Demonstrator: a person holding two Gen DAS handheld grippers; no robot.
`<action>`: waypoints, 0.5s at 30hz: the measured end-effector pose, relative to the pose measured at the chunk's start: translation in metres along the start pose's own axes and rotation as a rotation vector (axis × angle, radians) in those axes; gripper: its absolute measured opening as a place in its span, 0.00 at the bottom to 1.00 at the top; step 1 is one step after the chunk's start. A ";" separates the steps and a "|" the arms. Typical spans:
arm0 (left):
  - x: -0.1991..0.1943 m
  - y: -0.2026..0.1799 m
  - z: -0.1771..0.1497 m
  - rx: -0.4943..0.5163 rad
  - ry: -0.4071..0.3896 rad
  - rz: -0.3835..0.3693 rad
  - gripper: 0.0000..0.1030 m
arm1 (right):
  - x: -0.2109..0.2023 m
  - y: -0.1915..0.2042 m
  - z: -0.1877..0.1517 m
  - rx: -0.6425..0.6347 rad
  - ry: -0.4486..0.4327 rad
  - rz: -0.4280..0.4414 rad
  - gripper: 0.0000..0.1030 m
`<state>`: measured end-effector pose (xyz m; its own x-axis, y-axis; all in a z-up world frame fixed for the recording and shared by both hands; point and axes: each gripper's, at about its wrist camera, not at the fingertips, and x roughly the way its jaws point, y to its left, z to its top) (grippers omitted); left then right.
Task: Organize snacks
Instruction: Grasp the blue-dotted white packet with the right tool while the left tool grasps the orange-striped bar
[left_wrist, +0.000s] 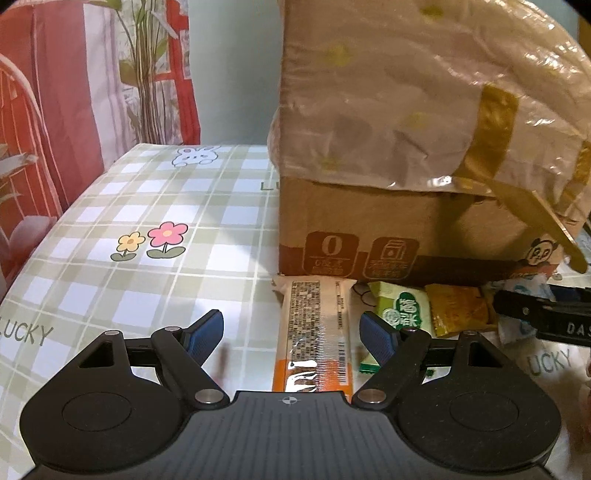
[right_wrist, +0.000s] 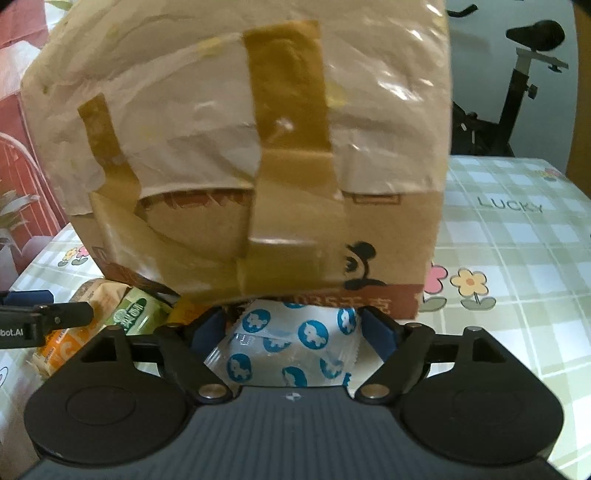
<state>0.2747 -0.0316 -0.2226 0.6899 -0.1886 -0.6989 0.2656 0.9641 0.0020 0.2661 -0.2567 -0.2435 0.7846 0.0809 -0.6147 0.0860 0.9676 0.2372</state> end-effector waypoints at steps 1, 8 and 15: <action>0.002 0.000 0.000 0.001 0.004 0.003 0.79 | 0.002 -0.001 -0.001 0.004 0.008 -0.005 0.80; 0.003 0.000 -0.004 0.000 0.019 -0.005 0.39 | -0.001 -0.005 -0.010 -0.006 -0.027 0.016 0.67; -0.007 0.008 -0.013 -0.068 0.025 -0.009 0.38 | -0.004 -0.013 -0.012 0.025 -0.041 0.065 0.62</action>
<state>0.2632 -0.0204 -0.2271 0.6704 -0.1934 -0.7164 0.2245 0.9730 -0.0526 0.2546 -0.2667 -0.2530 0.8137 0.1333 -0.5658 0.0489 0.9542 0.2950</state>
